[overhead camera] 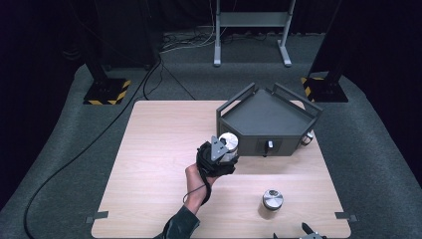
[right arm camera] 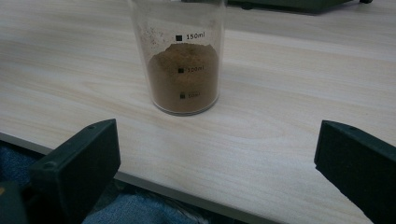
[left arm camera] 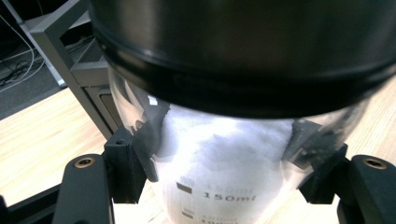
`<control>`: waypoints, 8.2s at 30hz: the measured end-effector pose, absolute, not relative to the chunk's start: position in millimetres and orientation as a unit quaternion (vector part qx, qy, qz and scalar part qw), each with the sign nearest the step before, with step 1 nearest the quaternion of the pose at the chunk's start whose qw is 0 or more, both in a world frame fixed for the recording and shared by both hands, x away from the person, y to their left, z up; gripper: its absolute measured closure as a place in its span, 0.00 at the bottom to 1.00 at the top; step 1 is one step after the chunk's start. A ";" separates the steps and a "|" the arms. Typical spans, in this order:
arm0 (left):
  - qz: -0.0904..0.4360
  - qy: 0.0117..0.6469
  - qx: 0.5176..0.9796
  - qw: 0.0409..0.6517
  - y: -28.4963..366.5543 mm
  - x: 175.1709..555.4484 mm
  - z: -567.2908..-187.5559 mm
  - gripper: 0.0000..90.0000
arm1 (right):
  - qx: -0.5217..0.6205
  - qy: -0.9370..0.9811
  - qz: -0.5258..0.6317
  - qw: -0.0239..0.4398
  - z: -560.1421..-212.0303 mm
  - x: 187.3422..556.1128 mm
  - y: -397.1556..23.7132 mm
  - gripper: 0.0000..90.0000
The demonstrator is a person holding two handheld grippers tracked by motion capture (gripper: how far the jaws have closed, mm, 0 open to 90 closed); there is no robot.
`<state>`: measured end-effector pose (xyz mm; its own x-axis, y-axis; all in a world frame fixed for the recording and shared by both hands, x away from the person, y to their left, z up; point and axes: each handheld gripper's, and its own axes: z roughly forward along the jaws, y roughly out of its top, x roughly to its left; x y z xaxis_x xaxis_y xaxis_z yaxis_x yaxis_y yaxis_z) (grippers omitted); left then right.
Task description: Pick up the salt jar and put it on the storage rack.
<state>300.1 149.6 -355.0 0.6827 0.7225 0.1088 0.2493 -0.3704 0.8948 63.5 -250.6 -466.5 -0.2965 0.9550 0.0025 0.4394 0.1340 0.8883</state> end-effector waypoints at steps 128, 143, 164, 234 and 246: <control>0.230 0.337 0.791 0.456 88.2 408.0 -318.7 0.35 | 0.510 0.685 0.425 0.301 -468.4 64.0 -259.8 0.00; 0.230 0.343 0.790 0.453 79.6 420.1 -322.4 0.35 | 0.510 0.685 0.427 0.297 -469.6 65.0 -261.1 0.00; 0.215 0.357 0.785 0.458 72.7 431.3 -334.8 0.35 | 0.512 0.683 0.428 0.297 -469.7 64.6 -263.0 0.00; 0.208 0.315 0.816 0.439 129.2 368.0 -331.4 0.00 | 0.512 0.682 0.424 0.305 -469.4 63.4 -258.0 0.00; 0.204 0.313 0.839 0.396 173.3 312.8 -376.2 0.00 | 0.513 0.684 0.420 0.304 -468.6 64.5 -254.6 0.00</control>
